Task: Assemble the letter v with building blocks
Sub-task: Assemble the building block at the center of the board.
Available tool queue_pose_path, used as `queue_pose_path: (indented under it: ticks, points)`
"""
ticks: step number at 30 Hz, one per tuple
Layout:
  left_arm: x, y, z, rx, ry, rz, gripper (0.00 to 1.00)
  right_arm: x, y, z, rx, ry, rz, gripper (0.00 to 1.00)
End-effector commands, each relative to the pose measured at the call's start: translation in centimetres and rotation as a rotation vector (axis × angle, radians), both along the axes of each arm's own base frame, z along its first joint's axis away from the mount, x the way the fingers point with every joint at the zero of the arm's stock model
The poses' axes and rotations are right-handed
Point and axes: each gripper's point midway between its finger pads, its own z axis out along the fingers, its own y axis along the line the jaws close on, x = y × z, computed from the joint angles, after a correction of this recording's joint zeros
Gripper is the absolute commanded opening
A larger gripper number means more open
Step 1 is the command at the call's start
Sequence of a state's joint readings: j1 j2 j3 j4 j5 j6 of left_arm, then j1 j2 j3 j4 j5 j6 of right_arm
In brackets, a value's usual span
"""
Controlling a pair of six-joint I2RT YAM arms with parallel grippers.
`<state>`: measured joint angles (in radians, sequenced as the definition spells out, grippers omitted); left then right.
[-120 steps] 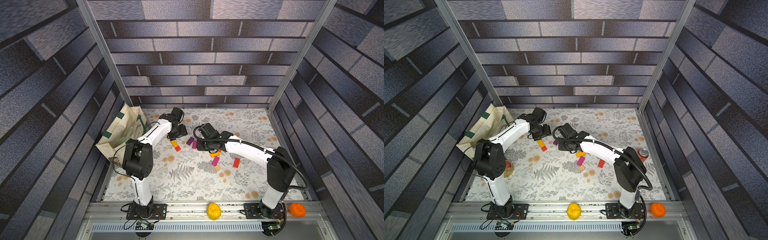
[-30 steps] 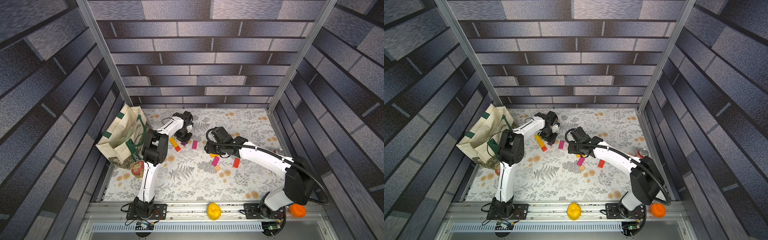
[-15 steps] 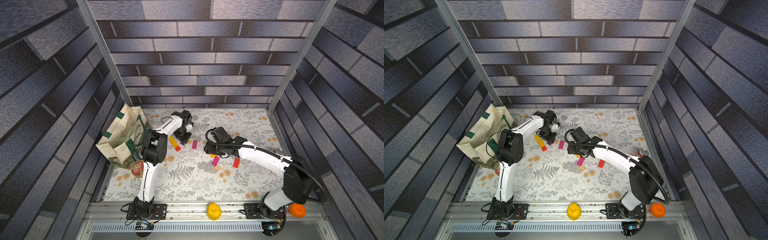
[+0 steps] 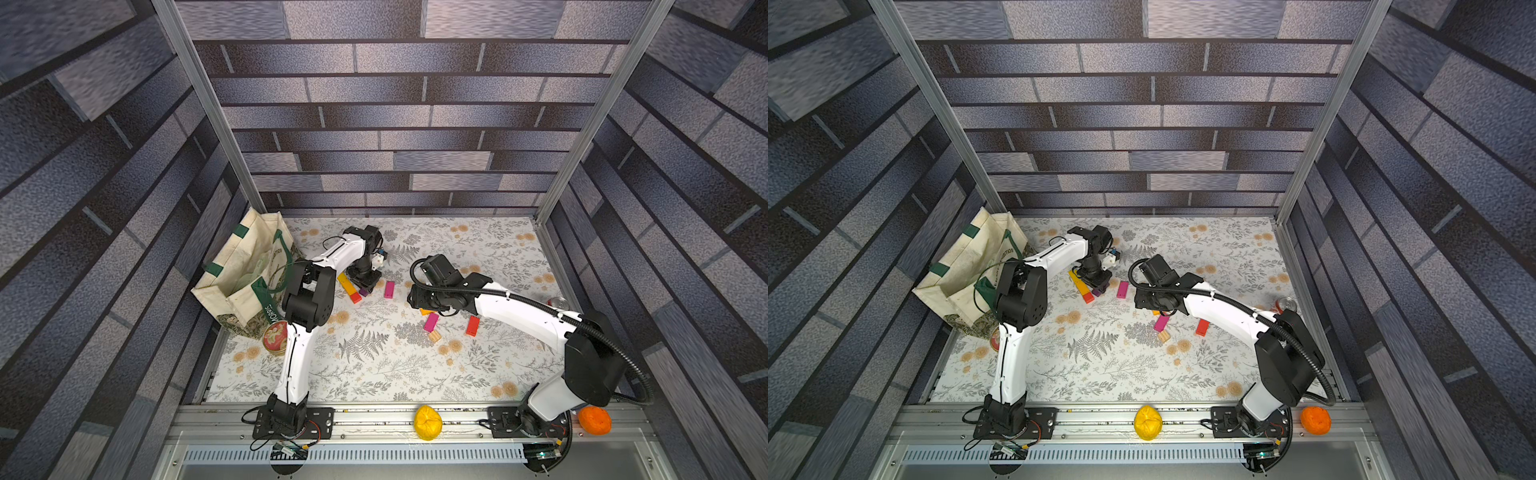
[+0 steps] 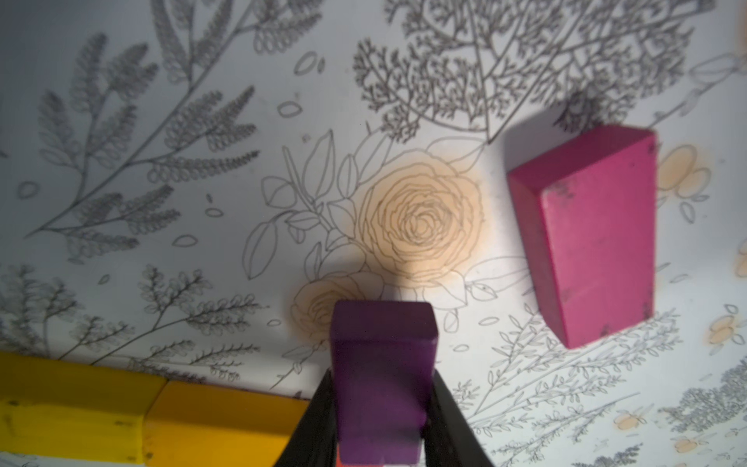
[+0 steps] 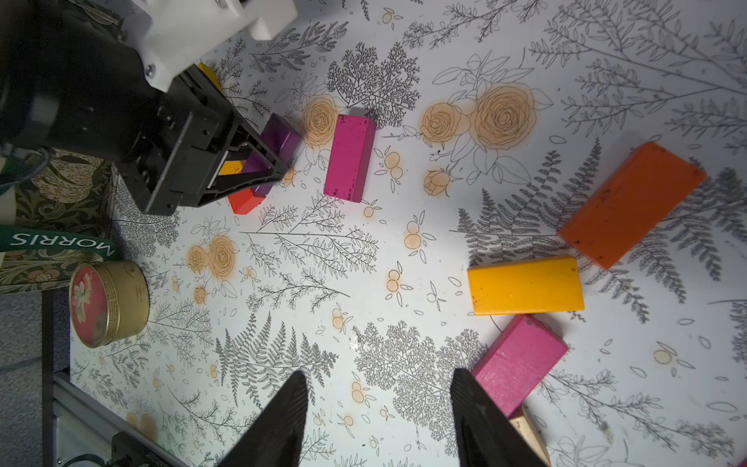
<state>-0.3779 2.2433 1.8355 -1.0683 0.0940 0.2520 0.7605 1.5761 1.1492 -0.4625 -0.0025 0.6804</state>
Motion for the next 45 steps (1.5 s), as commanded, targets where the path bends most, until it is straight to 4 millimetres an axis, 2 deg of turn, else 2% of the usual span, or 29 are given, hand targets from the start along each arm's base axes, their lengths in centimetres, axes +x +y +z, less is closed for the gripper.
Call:
queue_pose_path:
  ticks: [1,10,18,21,25,29,38,42,45]
  points:
    - [-0.3,0.4,0.3,0.014,-0.008,-0.026,0.22,0.8,0.4,0.7,0.023,-0.010,-0.011,0.59]
    - [-0.6,0.4,-0.3,0.041,0.006,-0.075,0.30,0.8,0.5,0.5,0.023,-0.007,-0.011,0.59]
    - [-0.5,0.1,-0.6,0.054,0.003,-0.112,0.41,0.8,0.4,0.4,0.019,-0.005,-0.010,0.59]
    - [-0.4,-0.1,-0.7,0.061,0.002,-0.124,0.47,0.8,0.4,0.4,0.020,-0.005,-0.011,0.59]
    - [-0.1,-0.2,-0.4,0.063,-0.010,-0.116,0.59,0.8,0.4,0.4,0.020,-0.007,-0.010,0.59]
    - [0.4,-0.8,0.5,0.037,-0.048,-0.109,0.68,0.8,0.4,0.4,0.022,-0.006,-0.010,0.59]
    - [1.8,-1.7,4.1,-0.021,-0.143,-0.083,0.76,1.0,0.6,1.3,0.025,-0.024,0.001,0.60]
    - [2.4,-1.9,6.8,-0.076,-0.205,-0.046,0.77,1.3,0.8,2.5,0.024,-0.052,0.023,0.71]
    - [3.2,-1.1,9.3,-0.107,-0.273,0.033,0.77,1.8,1.2,3.9,0.027,-0.090,0.049,0.80]
